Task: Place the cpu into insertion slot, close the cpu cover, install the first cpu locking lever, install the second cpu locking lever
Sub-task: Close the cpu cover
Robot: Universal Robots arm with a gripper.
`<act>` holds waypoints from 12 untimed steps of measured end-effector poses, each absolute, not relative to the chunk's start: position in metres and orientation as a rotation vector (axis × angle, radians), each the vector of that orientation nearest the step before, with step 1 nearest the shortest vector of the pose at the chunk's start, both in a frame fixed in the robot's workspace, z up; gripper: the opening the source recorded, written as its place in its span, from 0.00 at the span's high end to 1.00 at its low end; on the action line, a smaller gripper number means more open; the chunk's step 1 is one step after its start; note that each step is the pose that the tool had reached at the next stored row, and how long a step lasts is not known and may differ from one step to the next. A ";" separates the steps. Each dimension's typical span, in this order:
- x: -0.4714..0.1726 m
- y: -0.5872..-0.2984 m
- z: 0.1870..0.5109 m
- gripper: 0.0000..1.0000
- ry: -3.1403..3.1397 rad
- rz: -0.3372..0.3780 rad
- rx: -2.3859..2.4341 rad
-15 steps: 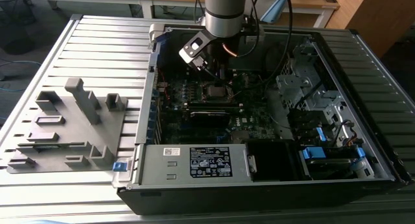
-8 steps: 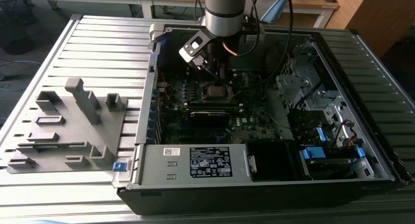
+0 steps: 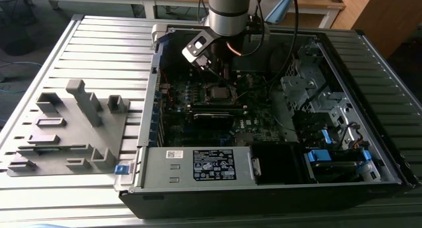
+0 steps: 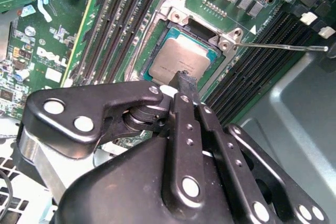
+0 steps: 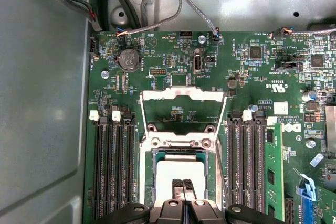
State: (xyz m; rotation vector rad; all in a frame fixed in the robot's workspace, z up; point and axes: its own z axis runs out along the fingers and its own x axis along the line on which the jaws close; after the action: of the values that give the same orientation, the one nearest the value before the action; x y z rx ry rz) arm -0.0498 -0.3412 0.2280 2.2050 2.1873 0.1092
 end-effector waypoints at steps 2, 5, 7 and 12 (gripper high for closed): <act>-0.050 -0.341 0.228 0.89 2.187 0.109 2.205; -0.050 -0.341 0.229 0.89 2.187 0.109 2.205; -0.050 -0.341 0.229 0.89 2.187 0.109 2.205; -0.050 -0.341 0.234 0.89 2.187 0.109 2.205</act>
State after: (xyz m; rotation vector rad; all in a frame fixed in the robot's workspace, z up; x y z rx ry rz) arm -0.0498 -0.3412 0.2340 2.2050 2.1873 0.1090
